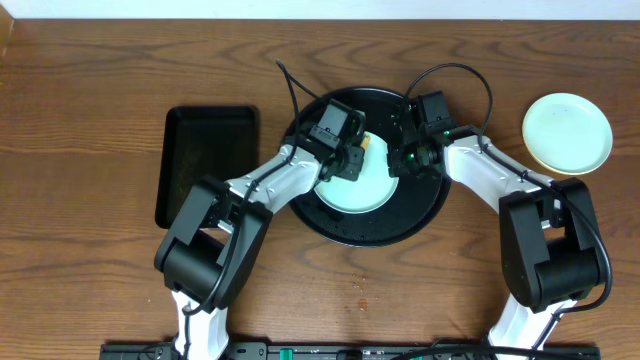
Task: Clean dirty plates on tray and stack at the side
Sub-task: 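Scrub green plate with sponge while right gripper holds rim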
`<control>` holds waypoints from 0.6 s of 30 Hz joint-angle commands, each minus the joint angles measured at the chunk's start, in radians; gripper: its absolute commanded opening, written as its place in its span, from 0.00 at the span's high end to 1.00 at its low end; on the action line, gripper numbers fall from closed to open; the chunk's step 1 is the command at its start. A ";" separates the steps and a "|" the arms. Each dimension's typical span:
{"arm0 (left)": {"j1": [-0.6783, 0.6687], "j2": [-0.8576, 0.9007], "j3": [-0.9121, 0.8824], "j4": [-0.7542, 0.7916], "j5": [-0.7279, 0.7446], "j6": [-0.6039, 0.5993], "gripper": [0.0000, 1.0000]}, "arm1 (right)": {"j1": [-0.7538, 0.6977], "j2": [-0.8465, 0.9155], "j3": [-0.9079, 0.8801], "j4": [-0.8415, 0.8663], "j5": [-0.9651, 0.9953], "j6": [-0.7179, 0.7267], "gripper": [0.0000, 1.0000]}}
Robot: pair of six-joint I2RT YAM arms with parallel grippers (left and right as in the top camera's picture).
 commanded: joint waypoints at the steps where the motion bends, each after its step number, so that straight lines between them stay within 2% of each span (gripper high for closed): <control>1: -0.013 0.033 -0.037 -0.115 0.013 0.003 0.93 | 0.004 0.022 -0.009 0.004 -0.005 0.014 0.99; 6: -0.011 0.029 -0.036 -0.231 0.005 0.003 0.93 | 0.004 0.022 -0.009 0.004 -0.005 0.014 0.99; 10: 0.000 0.026 -0.034 -0.282 -0.106 -0.052 0.92 | 0.004 0.022 -0.009 0.004 -0.005 0.014 0.99; 18: 0.066 0.019 0.018 -0.307 -0.137 -0.123 0.92 | 0.004 0.022 -0.009 0.003 -0.005 0.014 0.99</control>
